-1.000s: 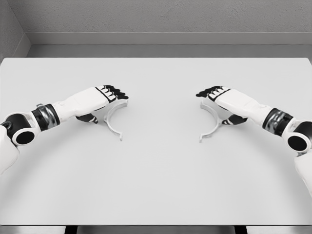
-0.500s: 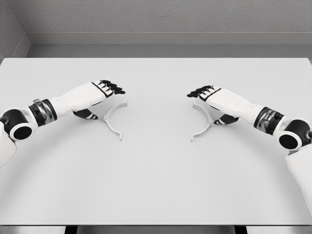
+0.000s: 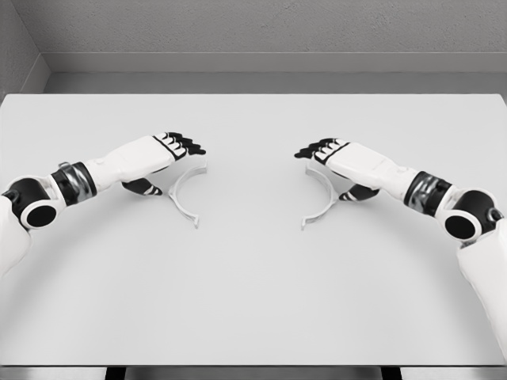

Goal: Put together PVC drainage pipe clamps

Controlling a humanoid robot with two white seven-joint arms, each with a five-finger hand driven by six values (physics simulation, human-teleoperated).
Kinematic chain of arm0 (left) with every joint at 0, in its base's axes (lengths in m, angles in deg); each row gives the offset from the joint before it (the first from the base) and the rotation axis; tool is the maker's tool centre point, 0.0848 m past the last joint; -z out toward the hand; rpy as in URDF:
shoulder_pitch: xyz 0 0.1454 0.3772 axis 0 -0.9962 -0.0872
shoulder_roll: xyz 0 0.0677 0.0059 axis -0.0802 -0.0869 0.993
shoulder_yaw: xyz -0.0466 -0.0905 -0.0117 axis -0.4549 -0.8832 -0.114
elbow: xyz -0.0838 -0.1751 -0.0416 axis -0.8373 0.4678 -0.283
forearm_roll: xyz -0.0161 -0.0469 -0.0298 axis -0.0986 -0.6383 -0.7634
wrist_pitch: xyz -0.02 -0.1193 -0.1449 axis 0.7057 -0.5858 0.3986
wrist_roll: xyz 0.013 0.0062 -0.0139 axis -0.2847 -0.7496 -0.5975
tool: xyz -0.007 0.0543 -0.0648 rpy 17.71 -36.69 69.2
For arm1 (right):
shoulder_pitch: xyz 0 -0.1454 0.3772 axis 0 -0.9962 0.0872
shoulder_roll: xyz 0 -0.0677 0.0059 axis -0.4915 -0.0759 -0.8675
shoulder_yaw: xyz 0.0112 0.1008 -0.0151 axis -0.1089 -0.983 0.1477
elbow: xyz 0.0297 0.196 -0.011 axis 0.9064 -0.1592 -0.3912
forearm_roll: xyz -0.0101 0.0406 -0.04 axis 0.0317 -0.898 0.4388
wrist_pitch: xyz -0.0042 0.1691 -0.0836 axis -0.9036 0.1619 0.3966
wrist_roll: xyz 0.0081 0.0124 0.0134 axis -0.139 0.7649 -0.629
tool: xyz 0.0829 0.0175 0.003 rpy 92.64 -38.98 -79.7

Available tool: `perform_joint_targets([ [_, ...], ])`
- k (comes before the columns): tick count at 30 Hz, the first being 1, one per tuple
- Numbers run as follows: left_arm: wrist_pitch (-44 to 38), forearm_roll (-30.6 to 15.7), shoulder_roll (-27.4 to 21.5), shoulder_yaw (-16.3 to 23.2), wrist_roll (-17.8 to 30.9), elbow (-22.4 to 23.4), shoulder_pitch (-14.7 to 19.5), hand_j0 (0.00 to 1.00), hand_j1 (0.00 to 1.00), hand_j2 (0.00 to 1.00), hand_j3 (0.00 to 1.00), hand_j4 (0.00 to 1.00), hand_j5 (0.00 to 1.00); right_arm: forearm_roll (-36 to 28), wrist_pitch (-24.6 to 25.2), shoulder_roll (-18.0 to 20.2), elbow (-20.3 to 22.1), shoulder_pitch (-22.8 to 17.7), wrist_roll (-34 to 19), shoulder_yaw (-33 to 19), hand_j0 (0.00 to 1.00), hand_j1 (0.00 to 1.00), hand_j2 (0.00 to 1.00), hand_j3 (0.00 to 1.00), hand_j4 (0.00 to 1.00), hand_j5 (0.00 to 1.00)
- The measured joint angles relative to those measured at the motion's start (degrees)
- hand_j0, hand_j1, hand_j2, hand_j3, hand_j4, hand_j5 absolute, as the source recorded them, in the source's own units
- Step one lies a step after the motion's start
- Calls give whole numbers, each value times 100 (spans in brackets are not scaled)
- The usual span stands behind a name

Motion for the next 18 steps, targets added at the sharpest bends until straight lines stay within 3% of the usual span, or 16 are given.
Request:
perform_joint_targets([
  [18, 0, -38, 181, 2, 2, -82, 53, 100, 100, 100, 100, 100, 100, -1, 1, -124, -10, 176, 1, 234, 100, 100, 100, 100, 100, 100],
])
